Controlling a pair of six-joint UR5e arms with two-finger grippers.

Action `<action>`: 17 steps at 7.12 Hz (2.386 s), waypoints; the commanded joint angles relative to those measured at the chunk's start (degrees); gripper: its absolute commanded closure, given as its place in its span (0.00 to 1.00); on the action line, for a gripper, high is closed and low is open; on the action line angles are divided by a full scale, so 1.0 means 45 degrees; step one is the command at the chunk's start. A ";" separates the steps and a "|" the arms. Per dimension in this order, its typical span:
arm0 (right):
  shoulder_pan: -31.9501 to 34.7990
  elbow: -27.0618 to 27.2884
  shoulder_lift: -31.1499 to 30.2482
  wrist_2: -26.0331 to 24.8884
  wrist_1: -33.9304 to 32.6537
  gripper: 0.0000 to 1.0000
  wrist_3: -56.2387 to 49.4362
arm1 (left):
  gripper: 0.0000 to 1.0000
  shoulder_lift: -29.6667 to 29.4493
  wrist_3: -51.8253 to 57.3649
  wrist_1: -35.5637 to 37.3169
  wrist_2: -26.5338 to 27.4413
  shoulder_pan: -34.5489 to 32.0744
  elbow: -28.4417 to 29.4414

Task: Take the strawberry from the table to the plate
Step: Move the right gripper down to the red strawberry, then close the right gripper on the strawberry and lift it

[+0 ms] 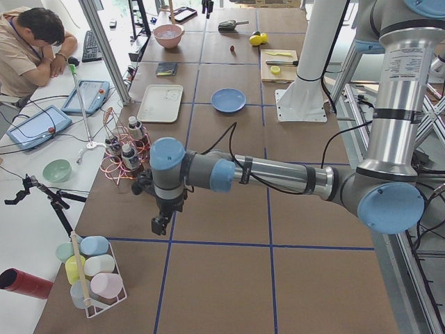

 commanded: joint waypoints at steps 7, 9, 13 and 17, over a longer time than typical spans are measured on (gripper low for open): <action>-0.5635 -0.0243 -0.3389 -0.4852 0.4779 0.01 0.5177 | 0.00 0.1353 -0.2194 0.0396 -0.1852 -0.0597 -0.0692; -0.6167 -0.1266 -0.3408 -0.5091 0.6407 0.12 0.5376 | 0.00 0.1373 -0.2194 0.0376 -0.1871 -0.0597 -0.0675; -0.6773 -0.1191 -0.3428 -0.5052 0.6411 0.74 0.5318 | 0.00 0.1353 -0.2194 0.0318 -0.1929 -0.0578 -0.0694; -0.6813 -0.0005 -0.3722 -0.5014 0.5946 1.00 0.5181 | 0.00 0.1353 -0.2194 0.0298 -0.1949 -0.0577 -0.0695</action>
